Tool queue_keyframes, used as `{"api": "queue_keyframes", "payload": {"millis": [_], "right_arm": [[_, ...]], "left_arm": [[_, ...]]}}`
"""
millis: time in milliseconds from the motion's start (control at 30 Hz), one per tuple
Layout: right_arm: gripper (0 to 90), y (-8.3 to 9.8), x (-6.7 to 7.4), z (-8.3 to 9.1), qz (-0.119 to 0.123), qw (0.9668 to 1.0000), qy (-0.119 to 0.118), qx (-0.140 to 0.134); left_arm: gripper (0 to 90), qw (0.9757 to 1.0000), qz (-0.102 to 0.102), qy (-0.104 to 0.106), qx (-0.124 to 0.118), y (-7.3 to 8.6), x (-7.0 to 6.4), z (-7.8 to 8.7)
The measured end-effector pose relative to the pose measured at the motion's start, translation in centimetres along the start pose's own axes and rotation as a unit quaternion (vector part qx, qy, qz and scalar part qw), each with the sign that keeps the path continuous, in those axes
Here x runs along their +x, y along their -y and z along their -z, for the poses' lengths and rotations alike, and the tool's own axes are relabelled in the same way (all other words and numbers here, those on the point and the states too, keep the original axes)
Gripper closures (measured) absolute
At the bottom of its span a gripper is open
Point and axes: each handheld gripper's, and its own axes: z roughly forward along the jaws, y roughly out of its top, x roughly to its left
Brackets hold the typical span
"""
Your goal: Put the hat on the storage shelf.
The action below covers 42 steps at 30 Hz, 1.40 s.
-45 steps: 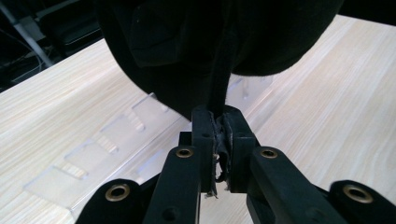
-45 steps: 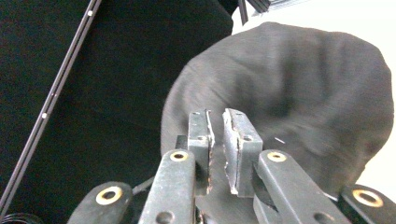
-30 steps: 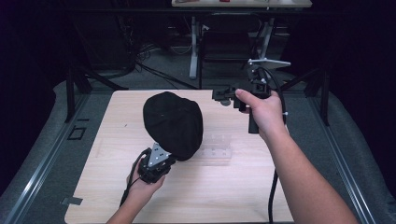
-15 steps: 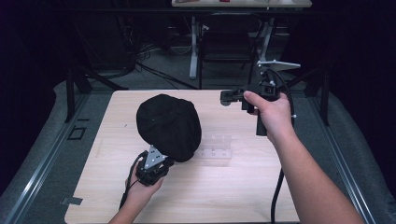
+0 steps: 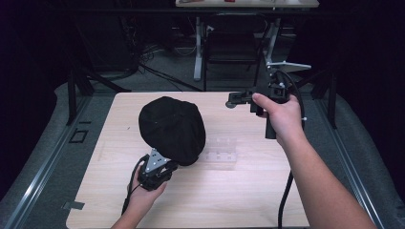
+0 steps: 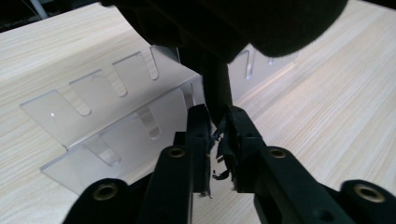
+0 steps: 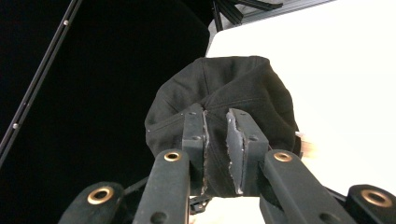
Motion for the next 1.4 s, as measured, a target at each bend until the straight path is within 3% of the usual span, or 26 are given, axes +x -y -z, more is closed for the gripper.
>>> {"api": "queue_keyframes", "payload": {"millis": [133,400,633,833,1167,1400], "right_arm": [[75.0,0.2,0.0,0.5,0.012,0.9998,0.018,-0.001],[72.3,0.8,-0.6,1.5,0.034,0.9984,0.046,-0.004],[71.5,1.4,-1.1,2.6,0.045,0.9969,0.063,-0.013],[71.2,2.1,-1.8,3.5,0.061,0.9936,0.093,-0.023],[70.1,3.4,-2.1,4.3,0.084,0.9901,0.110,-0.022],[66.9,4.9,-2.4,4.1,0.126,0.9809,0.148,-0.011]], "left_arm": [[65.3,0.9995,0.029,0.005,-0.012,-0.1,1.0,1.1],[53.8,0.9991,0.037,-0.016,-0.015,0.1,1.9,2.6],[50.1,0.9975,0.053,-0.046,-0.010,1.0,3.2,3.7],[50.3,0.9970,0.062,-0.045,-0.008,1.6,3.6,4.5],[50.1,0.9957,0.078,-0.050,-0.010,2.6,4.0,5.2],[49.5,0.9939,0.097,-0.051,-0.012,3.7,4.6,5.3]]}}
